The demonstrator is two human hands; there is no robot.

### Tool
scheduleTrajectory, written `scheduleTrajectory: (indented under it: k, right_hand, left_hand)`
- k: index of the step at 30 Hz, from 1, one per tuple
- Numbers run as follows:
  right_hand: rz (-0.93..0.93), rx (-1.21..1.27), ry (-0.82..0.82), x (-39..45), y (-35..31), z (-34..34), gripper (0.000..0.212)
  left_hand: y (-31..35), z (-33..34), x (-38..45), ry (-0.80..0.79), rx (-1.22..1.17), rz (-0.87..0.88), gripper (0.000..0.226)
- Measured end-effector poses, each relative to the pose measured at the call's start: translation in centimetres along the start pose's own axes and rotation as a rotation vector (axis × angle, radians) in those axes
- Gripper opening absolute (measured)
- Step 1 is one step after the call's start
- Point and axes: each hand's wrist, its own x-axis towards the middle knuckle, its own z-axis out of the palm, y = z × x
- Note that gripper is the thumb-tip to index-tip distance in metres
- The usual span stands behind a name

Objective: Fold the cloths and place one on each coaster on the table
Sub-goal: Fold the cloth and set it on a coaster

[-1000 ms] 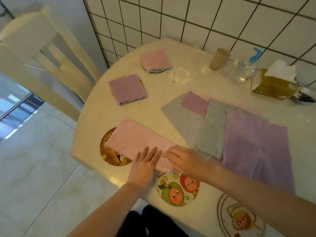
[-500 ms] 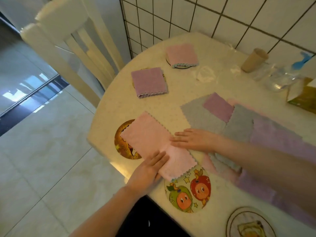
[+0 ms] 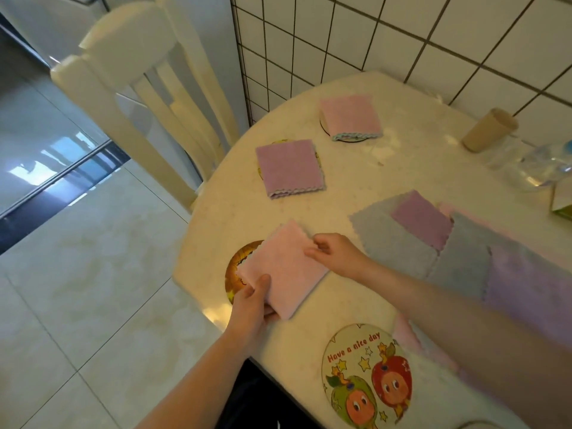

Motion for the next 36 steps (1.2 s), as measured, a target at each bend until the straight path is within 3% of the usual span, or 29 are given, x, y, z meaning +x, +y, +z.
scheduleTrajectory:
  k: [5, 11, 18, 21, 25, 30, 33, 36]
  right_hand:
    - [0.069, -0.135, 0.027, 1.9, -0.1, 1.4, 0.034]
    - [0.097, -0.123, 0.05, 2.1, -0.1, 1.5, 0.027]
    - [0.213, -0.468, 0.073, 3.8, -2.0, 1.7, 0.025]
    - [0.213, -0.335, 0.104, 5.1, -2.9, 1.7, 0.045]
    - [0.256, -0.229, 0.048, 6.3, -3.8, 2.0, 0.053]
    - [0.334, -0.138, -0.029, 6.6, -4.6, 1.5, 0.048]
    - [0.36, -0.046, -0.041, 6.9, -4.7, 1.4, 0.025]
    - [0.396, 0.028, -0.056, 6.7, -4.7, 1.4, 0.035]
  left_hand:
    - [0.6, -0.2, 0.9, 0.027, -0.053, -0.069, 0.031]
    - [0.9, -0.3, 0.7, 0.001, -0.02, -0.061, 0.028]
    - [0.1, -0.9, -0.4, 0.276, 0.356, 0.093, 0.027]
    - [-0.3, -1.1, -0.6, 0.339, 0.549, 0.1, 0.025]
    - [0.0, 0.0, -0.5, 0.336, 0.618, 0.05, 0.024]
    - [0.0, 0.9, 0.1, 0.377, 0.616, -0.009, 0.025]
    - [0.1, 0.8, 0.2, 0.379, 0.544, -0.046, 0.028]
    - [0.5, 0.6, 0.0, 0.354, 0.426, -0.072, 0.027]
